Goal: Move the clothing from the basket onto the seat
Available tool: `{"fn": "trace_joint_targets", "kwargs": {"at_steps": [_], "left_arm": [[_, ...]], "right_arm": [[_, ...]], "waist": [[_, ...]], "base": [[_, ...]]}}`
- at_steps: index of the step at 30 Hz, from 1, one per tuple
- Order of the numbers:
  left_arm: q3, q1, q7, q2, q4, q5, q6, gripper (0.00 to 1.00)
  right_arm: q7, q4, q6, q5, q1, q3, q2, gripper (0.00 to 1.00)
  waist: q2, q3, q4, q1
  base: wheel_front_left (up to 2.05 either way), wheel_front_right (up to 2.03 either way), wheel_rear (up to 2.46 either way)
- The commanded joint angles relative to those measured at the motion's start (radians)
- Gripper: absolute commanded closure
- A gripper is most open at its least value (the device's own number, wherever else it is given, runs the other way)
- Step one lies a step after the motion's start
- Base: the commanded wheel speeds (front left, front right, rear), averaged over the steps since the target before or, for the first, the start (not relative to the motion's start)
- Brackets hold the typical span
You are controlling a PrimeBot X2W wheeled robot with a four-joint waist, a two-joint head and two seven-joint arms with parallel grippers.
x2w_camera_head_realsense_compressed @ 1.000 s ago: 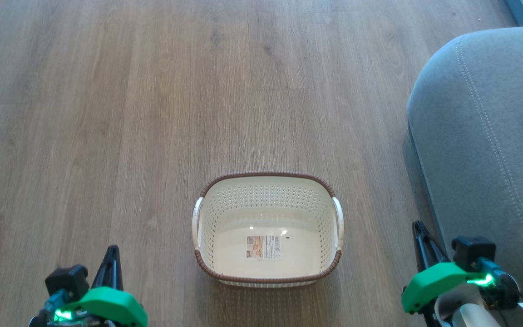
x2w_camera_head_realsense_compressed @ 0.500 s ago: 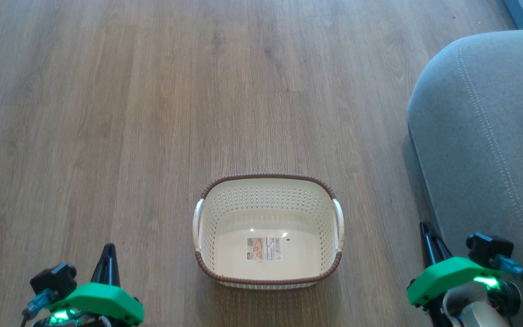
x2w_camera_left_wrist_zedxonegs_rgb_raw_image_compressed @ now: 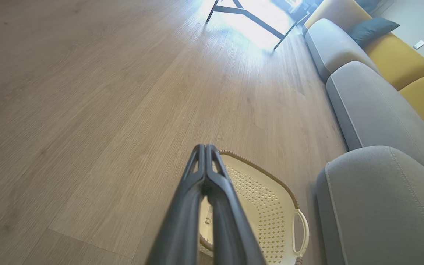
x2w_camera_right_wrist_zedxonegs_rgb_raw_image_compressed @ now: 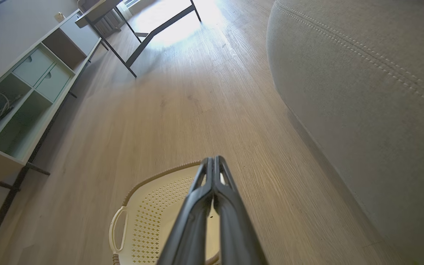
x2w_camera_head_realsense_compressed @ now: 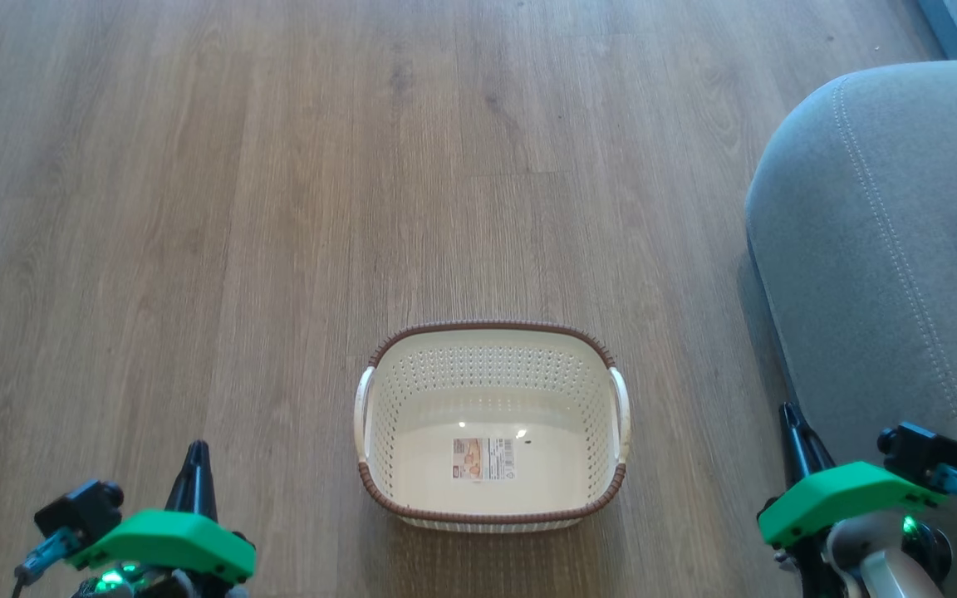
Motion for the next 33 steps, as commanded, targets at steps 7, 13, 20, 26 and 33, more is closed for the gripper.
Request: {"fn": "trace_joint_targets", "kwargs": {"at_steps": [7, 13, 20, 26, 33], "left_arm": [[0.028, -0.057, 0.024, 0.003, -0.046, -0.102, -0.010, 1.00], [0.033, -0.061, 0.042, 0.004, -0.054, -0.169, -0.013, 1.00], [0.038, -0.066, 0.060, 0.004, -0.062, -0.237, -0.017, 1.00], [0.043, -0.070, 0.077, 0.004, -0.069, -0.305, -0.021, 1.00], [0.050, -0.075, 0.098, 0.004, -0.078, -0.384, -0.025, 1.00]], "right_arm": [[0.024, -0.044, 0.002, 0.100, -0.039, -0.019, 0.000, 1.00], [0.040, -0.050, 0.003, 0.166, -0.039, -0.030, 0.002, 1.00], [0.057, -0.057, 0.003, 0.232, -0.040, -0.041, 0.003, 1.00], [0.074, -0.063, 0.003, 0.298, -0.041, -0.053, 0.005, 1.00], [0.095, -0.070, 0.004, 0.374, -0.042, -0.067, 0.008, 1.00]], "waist": [[-0.0001, -0.005, 0.001, 0.0000], [-0.0001, -0.008, 0.002, 0.0000], [-0.0001, -0.011, 0.003, 0.0000], [-0.0001, -0.015, 0.003, 0.0000], [-0.0001, -0.019, 0.004, 0.0000]], "base": [[0.00, 0.00, 0.00], [0.00, 0.00, 0.00], [0.00, 0.00, 0.00], [0.00, 0.00, 0.00], [0.00, 0.00, 0.00]]}}
